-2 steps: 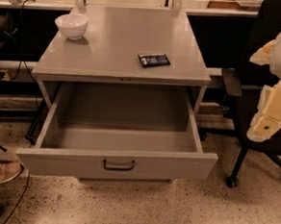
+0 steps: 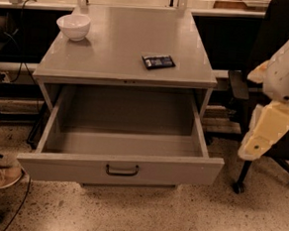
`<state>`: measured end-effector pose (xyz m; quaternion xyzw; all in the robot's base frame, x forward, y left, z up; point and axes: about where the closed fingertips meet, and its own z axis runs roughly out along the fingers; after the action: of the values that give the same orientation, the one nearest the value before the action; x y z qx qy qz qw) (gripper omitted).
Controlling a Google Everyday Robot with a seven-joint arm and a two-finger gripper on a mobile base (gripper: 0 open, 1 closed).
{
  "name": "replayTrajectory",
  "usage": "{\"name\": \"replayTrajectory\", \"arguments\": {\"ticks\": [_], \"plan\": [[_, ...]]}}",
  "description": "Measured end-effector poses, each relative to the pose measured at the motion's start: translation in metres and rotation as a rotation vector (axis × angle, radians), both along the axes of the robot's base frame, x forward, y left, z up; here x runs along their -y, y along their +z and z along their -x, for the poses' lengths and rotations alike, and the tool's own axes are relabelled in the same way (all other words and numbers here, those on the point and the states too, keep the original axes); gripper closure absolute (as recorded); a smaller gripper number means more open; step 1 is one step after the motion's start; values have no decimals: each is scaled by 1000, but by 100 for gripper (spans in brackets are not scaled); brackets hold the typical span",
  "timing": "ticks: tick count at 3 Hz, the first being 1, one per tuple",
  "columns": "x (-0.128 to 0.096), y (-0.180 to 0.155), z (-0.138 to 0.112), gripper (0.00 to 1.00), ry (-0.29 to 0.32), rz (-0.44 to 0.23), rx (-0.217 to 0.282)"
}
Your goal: Close top drawer
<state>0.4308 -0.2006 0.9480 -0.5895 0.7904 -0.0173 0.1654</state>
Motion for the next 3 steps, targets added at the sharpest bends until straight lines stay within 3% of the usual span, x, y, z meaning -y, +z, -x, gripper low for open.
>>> {"name": "replayTrajectory", "arguments": {"ticks": [1, 2, 3], "plan": [[-24, -66, 7, 0, -69, -83, -61], [-36, -100, 9, 0, -106, -124, -88], [-36, -100, 9, 0, -106, -124, -88]]}}
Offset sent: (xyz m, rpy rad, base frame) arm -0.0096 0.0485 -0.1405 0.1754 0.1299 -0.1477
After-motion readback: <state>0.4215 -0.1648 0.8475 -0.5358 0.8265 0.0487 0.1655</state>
